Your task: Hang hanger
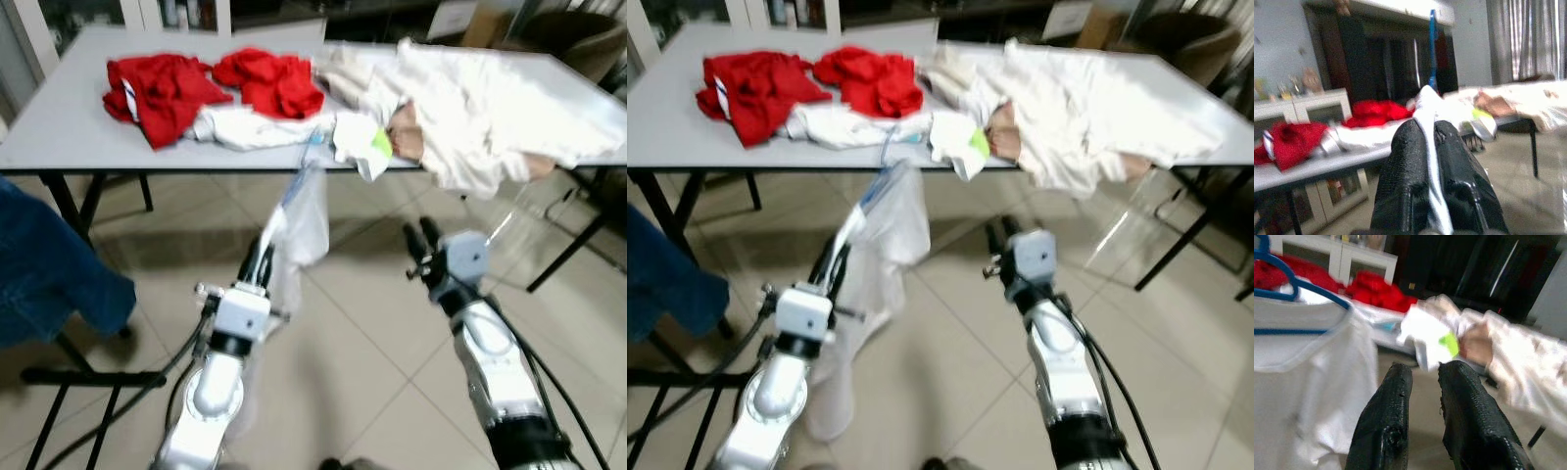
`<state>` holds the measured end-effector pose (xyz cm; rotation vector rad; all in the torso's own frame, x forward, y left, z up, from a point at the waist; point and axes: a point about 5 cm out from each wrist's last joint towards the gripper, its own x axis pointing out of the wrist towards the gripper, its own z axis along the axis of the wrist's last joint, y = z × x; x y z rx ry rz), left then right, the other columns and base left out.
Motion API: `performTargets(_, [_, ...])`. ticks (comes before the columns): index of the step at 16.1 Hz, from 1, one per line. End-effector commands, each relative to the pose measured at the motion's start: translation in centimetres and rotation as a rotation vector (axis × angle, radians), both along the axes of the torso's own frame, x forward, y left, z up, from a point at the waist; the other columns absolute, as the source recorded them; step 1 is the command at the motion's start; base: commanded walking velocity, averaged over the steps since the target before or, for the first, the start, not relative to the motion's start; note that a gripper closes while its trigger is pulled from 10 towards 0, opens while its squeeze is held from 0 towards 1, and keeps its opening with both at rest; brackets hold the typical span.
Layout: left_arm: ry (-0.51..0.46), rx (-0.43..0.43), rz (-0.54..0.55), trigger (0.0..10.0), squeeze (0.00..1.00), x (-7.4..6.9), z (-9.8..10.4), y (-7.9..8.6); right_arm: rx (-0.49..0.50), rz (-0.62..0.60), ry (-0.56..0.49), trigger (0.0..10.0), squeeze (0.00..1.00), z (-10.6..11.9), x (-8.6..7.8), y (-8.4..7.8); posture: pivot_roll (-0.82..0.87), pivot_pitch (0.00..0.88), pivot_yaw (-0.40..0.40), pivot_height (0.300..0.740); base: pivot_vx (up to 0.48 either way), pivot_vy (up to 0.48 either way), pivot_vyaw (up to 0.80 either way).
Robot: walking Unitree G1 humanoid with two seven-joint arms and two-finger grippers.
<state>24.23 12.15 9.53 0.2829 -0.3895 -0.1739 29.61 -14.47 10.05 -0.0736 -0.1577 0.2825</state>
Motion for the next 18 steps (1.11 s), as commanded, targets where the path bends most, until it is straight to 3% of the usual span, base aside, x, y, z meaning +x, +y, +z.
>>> performTargets(1, [-0.065, -0.028, 0.009, 10.0, 0.0, 0.6, 1.7, 0.2, 0.009, 0.026, -0.043, 10.0, 0.0, 1.3, 0.6, 0.6, 0.26, 0.007, -0.062, 0.74, 0.0, 0.0, 0.0])
performTargets(7, [-0.151, -0.07, 0.059, 10.0, 0.0, 2.2, 4.8, 0.9, 0.02, 0.001, -0.156, 10.0, 0.0, 6.8, 4.1, -0.4, 0.27, 0.0, -0.06, 0.74, 0.0, 0.0, 0.0])
performTargets(10, [-0.13, -0.065, 0.068, 10.0, 0.0, 2.2, 4.3, 1.1, -0.035, 0.034, -0.034, 10.0, 0.0, 4.4, 4.0, 0.0, 0.27, 0.0, -0.06, 0.74, 0.0, 0.0, 0.0])
performTargets(12, [-0.105, -0.065, 0.075, 10.0, 0.0, 2.0, 3.9, 1.1, -0.04, 0.081, 0.067, 10.0, 0.0, 1.7, 2.5, 1.4, 0.26, 0.0, -0.057, 0.74, 0.0, 0.0, 0.0])
performTargets(15, [-0.114, -0.028, 0.064, 10.0, 0.0, 2.1, 4.1, 1.0, -0.036, 0.114, 0.09, 10.0, 0.0, 0.6, 1.6, 2.5, 0.26, 0.002, -0.054, 0.74, 0.0, 0.0, 0.0])
performTargets(18, [-0.165, 0.011, 0.059, 10.0, 0.0, 2.3, 5.4, 1.7, -0.027, 0.1, 0.042, 10.0, 0.0, 1.0, 1.5, 1.6, 0.26, 0.005, -0.05, 0.74, 0.0, 0.0, 0.0])
